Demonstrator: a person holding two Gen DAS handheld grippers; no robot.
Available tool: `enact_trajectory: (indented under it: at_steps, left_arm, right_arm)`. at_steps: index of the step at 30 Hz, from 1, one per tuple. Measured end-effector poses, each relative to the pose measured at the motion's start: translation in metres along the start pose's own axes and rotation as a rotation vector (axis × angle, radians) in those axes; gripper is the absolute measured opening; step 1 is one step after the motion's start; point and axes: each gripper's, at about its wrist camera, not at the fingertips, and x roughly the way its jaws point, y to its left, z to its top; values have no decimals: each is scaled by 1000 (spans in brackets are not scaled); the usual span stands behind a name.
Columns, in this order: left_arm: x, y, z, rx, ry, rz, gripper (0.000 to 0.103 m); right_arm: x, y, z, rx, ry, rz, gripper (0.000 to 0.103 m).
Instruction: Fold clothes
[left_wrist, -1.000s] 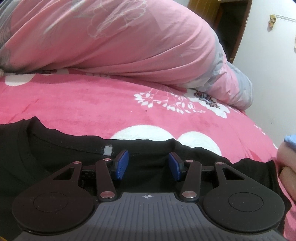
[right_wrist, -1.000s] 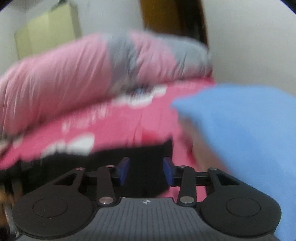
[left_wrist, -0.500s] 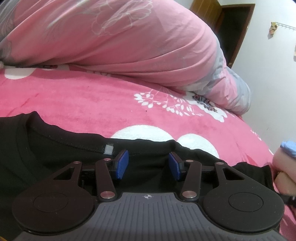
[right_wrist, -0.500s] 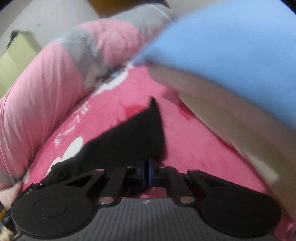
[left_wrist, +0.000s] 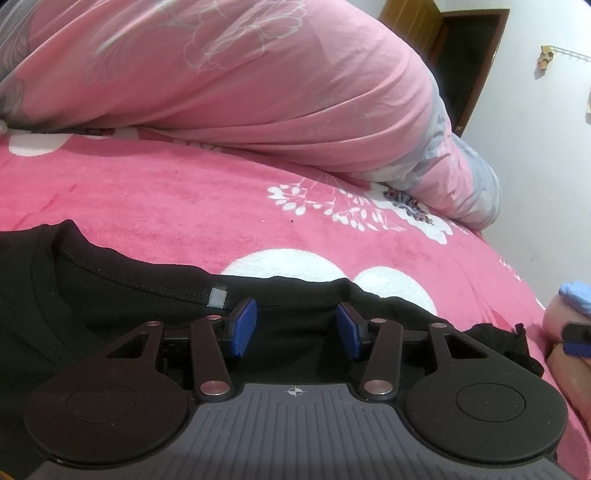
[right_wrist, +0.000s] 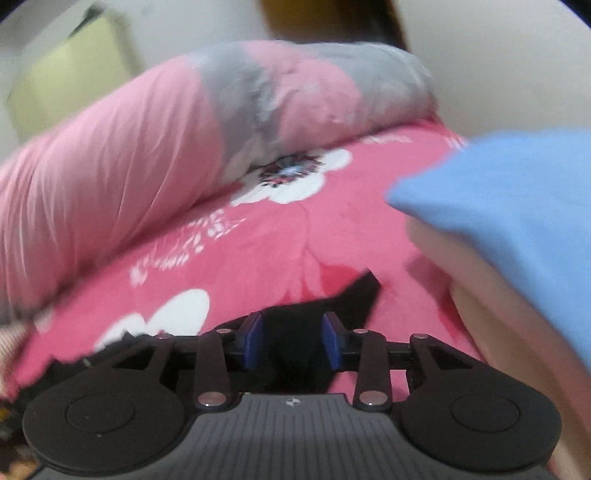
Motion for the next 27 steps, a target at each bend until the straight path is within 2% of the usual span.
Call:
enact_trajectory:
  at_steps: [5,7,10,13,14,15,16,27]
  left_arm:
    - [0,0,0,1,0,1,48]
    - [0,-1,0,2,0,2,49]
    - [-1,0,0,0,0,0,49]
    - [0,0,0,-2,-1,-1,49]
    - [0,0,0,-2,-1,-1,49]
    - [0,0,0,-2,-1,-2,49]
    - [0,1,0,-4,-1,-3,49]
    - [0,3,0,-22,-4,-16,49]
  right_arm:
    - [4,-22,-13,128,78,85,35]
    - [9,-20,-15,161,90,114,35]
    - [22,-8,-13,151,103,110,35]
    - [31,3,-15,118,113,82,32]
    - [26,1,-17,114,101,62,22]
    - [20,-2,-19,110,88,42,7]
    - [15,-4,-21,107,76,22,4]
    - [-42,-29,-45,69,-52,-196,3]
